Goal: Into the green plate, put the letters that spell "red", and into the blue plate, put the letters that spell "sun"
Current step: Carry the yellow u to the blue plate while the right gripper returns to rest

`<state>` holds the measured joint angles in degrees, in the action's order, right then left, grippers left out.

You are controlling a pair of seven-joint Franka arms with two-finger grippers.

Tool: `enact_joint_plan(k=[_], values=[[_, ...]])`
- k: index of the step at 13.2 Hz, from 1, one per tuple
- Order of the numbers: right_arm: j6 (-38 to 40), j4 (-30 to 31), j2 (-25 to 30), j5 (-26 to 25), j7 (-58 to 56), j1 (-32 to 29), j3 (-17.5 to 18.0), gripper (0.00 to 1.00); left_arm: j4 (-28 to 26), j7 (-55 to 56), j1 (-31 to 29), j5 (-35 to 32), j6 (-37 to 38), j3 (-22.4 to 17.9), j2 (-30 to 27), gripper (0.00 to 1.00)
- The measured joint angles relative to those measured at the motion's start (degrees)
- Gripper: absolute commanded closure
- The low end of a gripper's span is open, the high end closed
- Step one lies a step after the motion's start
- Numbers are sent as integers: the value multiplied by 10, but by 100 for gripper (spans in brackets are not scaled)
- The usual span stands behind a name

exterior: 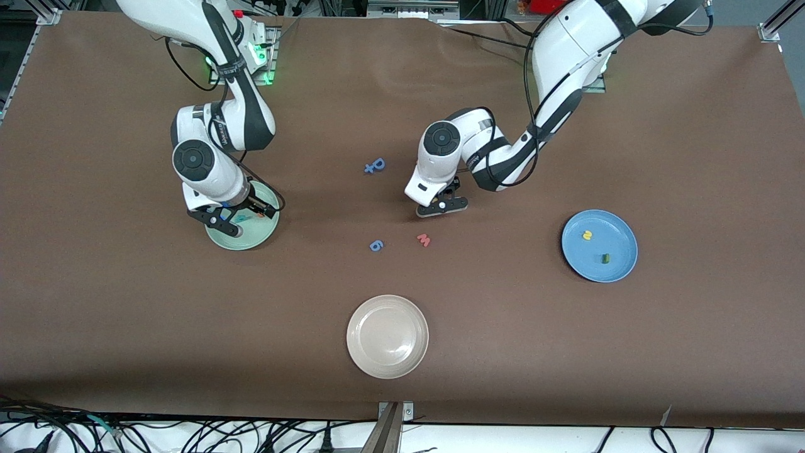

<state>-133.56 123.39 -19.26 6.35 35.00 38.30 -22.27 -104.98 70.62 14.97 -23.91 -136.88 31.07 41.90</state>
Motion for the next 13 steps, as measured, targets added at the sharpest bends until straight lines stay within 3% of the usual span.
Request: enact_joint_plan(k=[4, 6, 10, 12, 13], values=[[71, -47, 55, 0, -52, 0, -11, 0, 0, 0, 0, 0, 0, 0, -1, 83], [179, -105, 76, 0, -66, 0, -25, 0, 0, 0, -1, 0, 1, 0, -1, 85], [464, -305, 90, -1, -204, 0, -94, 0, 13, -4, -26, 0, 16, -5, -9, 88], [519, -358, 94, -1, -277, -4, -122, 0, 36, -38, -64, 14, 35, -7, -16, 88], [526, -371, 94, -1, -296, -19, -115, 0, 54, -76, -87, 30, 58, -7, -19, 87]])
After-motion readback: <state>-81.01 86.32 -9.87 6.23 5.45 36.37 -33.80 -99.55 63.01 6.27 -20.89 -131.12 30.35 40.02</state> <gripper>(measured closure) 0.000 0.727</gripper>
